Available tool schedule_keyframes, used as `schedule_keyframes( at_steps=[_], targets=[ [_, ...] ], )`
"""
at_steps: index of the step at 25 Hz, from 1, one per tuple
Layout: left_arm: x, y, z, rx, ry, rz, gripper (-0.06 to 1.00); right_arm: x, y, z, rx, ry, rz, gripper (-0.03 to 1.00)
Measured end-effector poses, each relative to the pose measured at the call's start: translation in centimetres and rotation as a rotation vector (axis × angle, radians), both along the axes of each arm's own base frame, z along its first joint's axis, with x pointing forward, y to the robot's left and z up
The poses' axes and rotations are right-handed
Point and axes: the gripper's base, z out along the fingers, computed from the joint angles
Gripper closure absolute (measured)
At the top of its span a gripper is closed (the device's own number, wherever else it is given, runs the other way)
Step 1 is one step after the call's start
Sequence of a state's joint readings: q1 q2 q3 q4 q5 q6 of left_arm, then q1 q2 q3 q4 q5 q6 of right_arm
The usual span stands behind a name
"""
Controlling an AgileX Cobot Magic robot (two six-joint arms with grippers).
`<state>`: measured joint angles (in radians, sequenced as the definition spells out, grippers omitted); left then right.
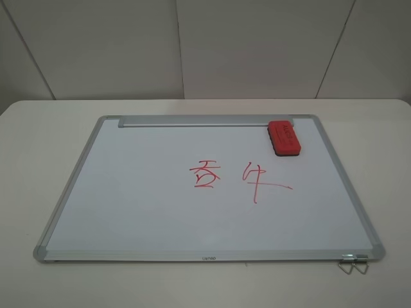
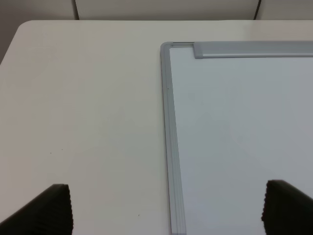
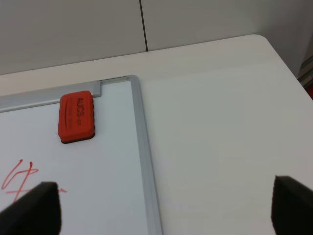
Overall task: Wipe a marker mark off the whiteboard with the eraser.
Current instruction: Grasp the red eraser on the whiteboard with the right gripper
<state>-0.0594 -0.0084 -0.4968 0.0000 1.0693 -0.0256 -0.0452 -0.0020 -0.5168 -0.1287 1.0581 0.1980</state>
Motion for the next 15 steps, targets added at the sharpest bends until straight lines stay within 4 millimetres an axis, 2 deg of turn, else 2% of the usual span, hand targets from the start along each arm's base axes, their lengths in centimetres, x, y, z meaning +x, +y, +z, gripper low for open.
schedule_keyframes(
  at_steps=[15],
  targets=[
    [0.0, 0.0, 0.0, 0.0, 0.0, 0.0, 0.17, 0.0, 0.0, 0.0, 0.0, 0.0, 0.0, 0.2]
  ],
)
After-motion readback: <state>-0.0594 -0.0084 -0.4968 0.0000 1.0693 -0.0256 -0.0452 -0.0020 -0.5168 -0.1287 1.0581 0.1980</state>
